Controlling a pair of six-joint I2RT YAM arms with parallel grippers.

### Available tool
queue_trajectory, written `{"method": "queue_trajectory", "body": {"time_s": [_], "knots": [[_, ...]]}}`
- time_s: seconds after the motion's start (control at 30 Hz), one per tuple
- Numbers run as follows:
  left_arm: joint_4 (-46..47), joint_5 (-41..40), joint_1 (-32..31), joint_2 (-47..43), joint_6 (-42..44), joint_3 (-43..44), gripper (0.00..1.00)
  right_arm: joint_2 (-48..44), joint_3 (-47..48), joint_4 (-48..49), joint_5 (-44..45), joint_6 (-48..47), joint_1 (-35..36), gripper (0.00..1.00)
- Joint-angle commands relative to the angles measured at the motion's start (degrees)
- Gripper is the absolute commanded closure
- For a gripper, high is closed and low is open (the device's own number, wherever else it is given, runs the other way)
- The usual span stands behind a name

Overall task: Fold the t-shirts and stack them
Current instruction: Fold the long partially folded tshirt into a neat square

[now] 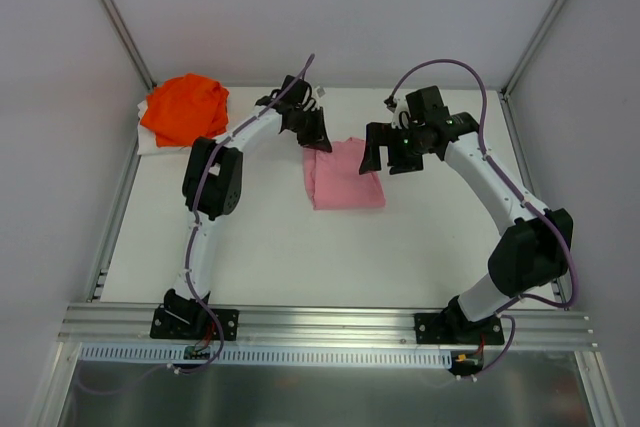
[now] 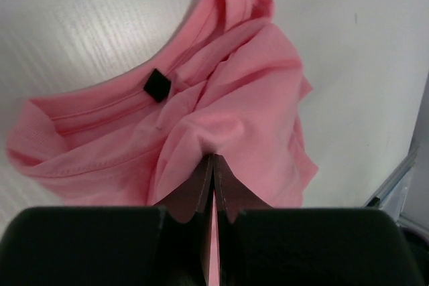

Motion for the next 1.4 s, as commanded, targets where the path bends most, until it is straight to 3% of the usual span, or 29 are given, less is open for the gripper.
{"method": "queue_trajectory", "body": {"time_s": [0.0, 0.17, 0.63, 0.97, 1.17, 1.23, 1.3, 1.33, 1.37], "knots": [[-9.1, -5.8, -0.5, -0.1, 3.6, 2.3, 1.0, -1.2, 0.3, -0.6, -0.8, -0.2, -0.1, 0.0], [-10.5, -9.6, 0.0, -2.0, 5.4, -2.2, 1.0, -0.4, 1.0, 0.1, -2.0, 0.4, -0.5, 0.01], [-3.6, -8.8, 0.2, -5.2, 3.6, -6.8, 1.0, -4.8, -3.1, -0.2, -2.6, 0.2, -0.4, 0.01], [-0.4, -7.1, 0.3, -18.3, 1.9, -6.0, 1.0, -3.3, -4.6, 1.5, -2.9, 0.4, 0.1, 0.01], [-1.3, -6.4, 0.3, -25.8, 3.1, -11.3, 1.0, -0.8, -3.1, 1.6, -2.4, 0.0, 0.1, 0.01], [-0.6, -5.7, 0.2, -29.1, 3.2, -15.8, 1.0, 1.4, -2.4, 1.6, -3.4, -0.5, 0.2, 0.15], [0.2, -5.4, 0.2, -31.0, 3.0, -19.8, 1.0, 4.2, -1.3, 1.6, -3.7, -0.5, 0.2, 0.78], [0.8, -5.0, 0.2, -32.6, 2.9, -21.0, 1.0, 5.4, -0.2, 1.5, -4.3, -0.5, 0.2, 0.99], [0.8, -4.9, 0.2, -33.4, 2.9, -21.8, 1.0, 6.3, 0.2, 1.5, -4.4, -0.7, 0.3, 0.99]]}}
